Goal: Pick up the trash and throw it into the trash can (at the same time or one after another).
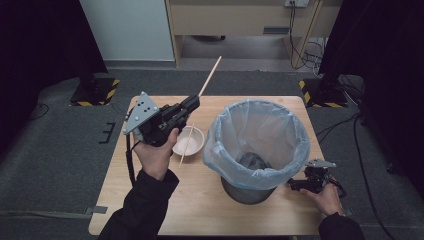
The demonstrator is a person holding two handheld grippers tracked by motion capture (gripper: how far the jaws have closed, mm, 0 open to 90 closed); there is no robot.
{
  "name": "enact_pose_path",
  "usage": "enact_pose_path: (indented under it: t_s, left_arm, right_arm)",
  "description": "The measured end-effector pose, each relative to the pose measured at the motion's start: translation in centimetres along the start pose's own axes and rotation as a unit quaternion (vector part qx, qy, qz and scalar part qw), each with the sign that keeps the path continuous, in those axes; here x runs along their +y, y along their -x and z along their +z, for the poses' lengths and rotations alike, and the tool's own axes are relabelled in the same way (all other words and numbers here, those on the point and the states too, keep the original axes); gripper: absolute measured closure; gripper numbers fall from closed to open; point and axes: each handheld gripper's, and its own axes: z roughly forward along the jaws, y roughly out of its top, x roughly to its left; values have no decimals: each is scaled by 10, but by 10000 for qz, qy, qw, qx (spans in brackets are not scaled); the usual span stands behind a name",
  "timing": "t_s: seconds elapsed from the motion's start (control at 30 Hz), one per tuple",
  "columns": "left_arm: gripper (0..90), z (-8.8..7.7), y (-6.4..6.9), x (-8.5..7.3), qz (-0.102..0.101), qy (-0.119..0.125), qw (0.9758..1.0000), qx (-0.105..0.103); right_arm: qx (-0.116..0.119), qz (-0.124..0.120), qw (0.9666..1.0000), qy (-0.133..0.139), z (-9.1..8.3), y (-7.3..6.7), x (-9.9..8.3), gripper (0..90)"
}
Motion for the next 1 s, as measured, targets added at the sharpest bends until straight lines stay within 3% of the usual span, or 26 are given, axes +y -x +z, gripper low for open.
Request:
enact_pose_path:
  t_s: [0.33,0.63,1.0]
  left_arm:
    - [855,29,24,-1,61,-41,9994,-336]
    - [855,53,42,-8,160,-248,9979,-574]
    - [854,74,55,-15,90,-423,9960,-785]
  right_arm:
    - [1,-1,10000,-1,0,0,0,7]
    - [0,0,10000,-1,0,0,0,7]
    - [1,0,10000,-1,0,0,0,7]
